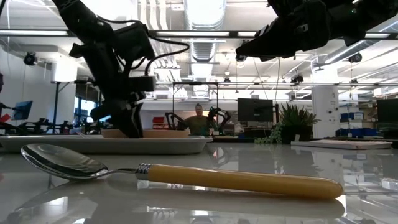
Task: Pick and place plate/cup/fork/spoon on tray
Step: Put the yellow spoon on the gray serving tray to the left of the pink fork
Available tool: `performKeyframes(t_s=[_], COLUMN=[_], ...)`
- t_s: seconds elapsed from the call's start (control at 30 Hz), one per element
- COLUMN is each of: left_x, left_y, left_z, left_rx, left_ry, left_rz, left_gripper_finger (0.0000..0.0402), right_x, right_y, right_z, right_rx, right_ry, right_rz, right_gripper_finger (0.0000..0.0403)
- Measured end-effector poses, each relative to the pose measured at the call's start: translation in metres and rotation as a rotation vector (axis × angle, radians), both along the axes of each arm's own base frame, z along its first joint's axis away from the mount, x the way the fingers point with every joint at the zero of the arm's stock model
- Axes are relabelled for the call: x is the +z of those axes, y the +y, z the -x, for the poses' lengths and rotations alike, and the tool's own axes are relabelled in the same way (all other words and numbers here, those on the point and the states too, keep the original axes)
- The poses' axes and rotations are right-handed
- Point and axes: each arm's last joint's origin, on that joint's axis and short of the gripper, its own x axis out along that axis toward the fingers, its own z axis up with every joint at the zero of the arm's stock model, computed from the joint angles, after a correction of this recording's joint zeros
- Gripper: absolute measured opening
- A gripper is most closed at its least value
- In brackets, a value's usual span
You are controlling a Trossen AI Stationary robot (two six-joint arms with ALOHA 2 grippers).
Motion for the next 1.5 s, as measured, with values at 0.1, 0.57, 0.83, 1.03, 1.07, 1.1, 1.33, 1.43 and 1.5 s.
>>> performKeyframes(t_s=[0.1,0.57,0.83,1.03,1.07,1.1,1.33,1.43,1.5], left_x=[0.007,0.064,0.081,0.082,0.081,0.082,0.084,0.082,0.077], left_y=[-0.003,-0.053,-0.107,-0.141,-0.146,-0.151,-0.177,-0.191,-0.200], left_z=[-0.003,-0.005,-0.012,-0.024,-0.028,-0.032,-0.064,-0.078,-0.086], left_rx=[-0.013,-0.058,-0.107,-0.129,-0.140,-0.150,-0.186,-0.185,-0.196], left_ry=[-0.026,-0.286,-0.333,-0.313,-0.308,-0.306,-0.302,-0.298,-0.268], left_rz=[0.002,0.292,0.411,0.454,0.455,0.456,0.487,0.509,0.516], left_gripper_finger=[0.0112,0.0111,0.0090,0.0088,0.0088,0.0088,0.0088,0.0088,0.0088], right_x=[0.000,0.000,0.008,0.028,0.032,0.036,0.054,0.059,0.061], right_y=[0.000,0.000,0.004,0.020,0.023,0.025,0.039,0.045,0.048], right_z=[0.000,0.000,0.004,0.016,0.019,0.022,0.042,0.048,0.052], right_rx=[0.000,-0.004,0.013,0.093,0.106,0.119,0.200,0.232,0.252], right_ry=[0.000,0.002,-0.038,-0.123,-0.140,-0.157,-0.221,-0.236,-0.248], right_rz=[-0.003,-0.026,-0.031,-0.006,-0.002,0.002,0.020,0.020,0.016], right_gripper_finger=[0.0009,0.0009,0.0009,0.0009,0.0009,0.0009,0.0009,0.0009,0.0009])
